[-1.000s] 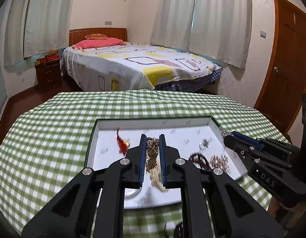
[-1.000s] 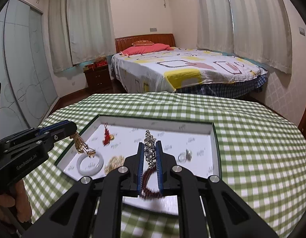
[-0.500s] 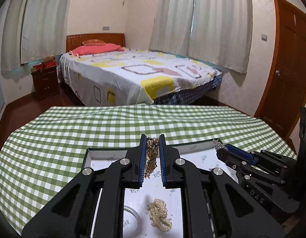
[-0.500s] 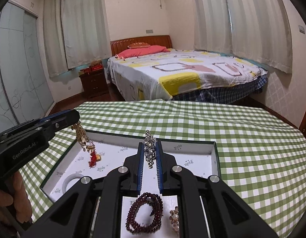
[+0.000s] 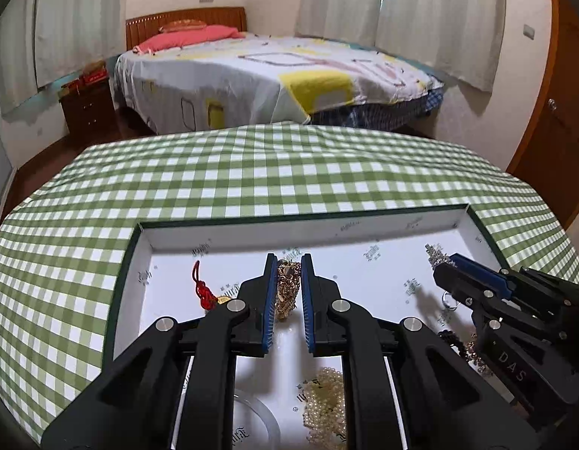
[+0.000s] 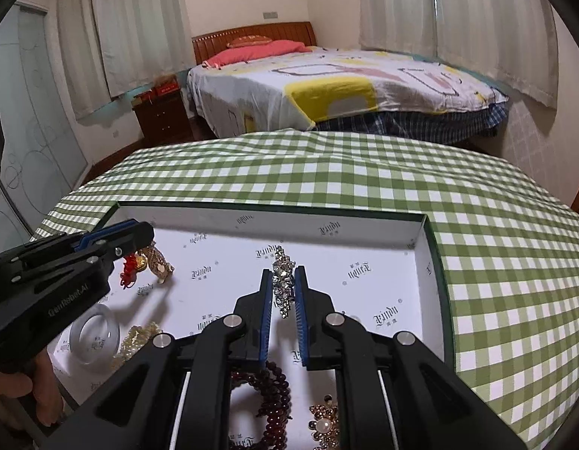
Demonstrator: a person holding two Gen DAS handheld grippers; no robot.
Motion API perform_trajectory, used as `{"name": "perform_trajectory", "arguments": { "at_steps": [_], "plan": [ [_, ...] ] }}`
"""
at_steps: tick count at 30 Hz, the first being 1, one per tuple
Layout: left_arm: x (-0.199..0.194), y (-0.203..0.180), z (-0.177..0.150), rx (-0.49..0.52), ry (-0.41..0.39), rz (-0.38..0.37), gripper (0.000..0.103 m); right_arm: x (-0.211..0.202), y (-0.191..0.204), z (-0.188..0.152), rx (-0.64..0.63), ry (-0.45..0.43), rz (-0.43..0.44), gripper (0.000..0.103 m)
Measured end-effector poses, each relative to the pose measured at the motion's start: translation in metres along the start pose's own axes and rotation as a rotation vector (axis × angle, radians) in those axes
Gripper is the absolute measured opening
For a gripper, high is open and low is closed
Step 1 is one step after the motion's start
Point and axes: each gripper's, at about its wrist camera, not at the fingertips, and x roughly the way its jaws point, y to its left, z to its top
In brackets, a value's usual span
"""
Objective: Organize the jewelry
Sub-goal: 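Carry chain and brooch into the tray and open both tools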
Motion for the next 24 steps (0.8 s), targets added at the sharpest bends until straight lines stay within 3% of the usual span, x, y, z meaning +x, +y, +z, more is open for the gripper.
{"name": "perform_trajectory", "arguments": {
  "at_steps": [17,21,24],
  "plan": [
    [0.009,-0.002,0.005,0.004,0.043,0.015,0.014,0.013,0.001,0.001,-0.009,0.093,-0.025,0.013],
    [0.009,-0.003,0.005,0.006,0.046,0.017,0.014,0.013,0.001,0.001,-0.007,0.091,-0.025,0.018],
    [0.01,-0.003,0.005,0.005,0.047,0.017,0.021,0.013,0.001,0.001,-0.007,0.089,-0.024,0.021]
  ]
}}
